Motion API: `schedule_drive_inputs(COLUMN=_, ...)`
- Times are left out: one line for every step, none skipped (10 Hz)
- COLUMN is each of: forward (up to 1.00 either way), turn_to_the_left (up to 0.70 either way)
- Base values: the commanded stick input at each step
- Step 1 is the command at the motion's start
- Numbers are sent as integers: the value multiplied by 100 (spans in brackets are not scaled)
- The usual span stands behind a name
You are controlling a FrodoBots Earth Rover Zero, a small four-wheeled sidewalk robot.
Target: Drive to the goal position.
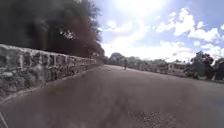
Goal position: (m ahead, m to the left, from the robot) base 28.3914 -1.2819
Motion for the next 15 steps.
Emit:
schedule_drive_inputs(forward=50, turn_to_the_left=0)
schedule_drive_inputs(forward=50, turn_to_the_left=0)
schedule_drive_inputs(forward=50, turn_to_the_left=0)
schedule_drive_inputs(forward=50, turn_to_the_left=0)
schedule_drive_inputs(forward=50, turn_to_the_left=0)
schedule_drive_inputs(forward=50, turn_to_the_left=0)
schedule_drive_inputs(forward=50, turn_to_the_left=0)
schedule_drive_inputs(forward=50, turn_to_the_left=0)
schedule_drive_inputs(forward=50, turn_to_the_left=0)
schedule_drive_inputs(forward=50, turn_to_the_left=0)
schedule_drive_inputs(forward=50, turn_to_the_left=0)
schedule_drive_inputs(forward=50, turn_to_the_left=0)
schedule_drive_inputs(forward=50, turn_to_the_left=0)
schedule_drive_inputs(forward=50, turn_to_the_left=0)
schedule_drive_inputs(forward=50, turn_to_the_left=0)
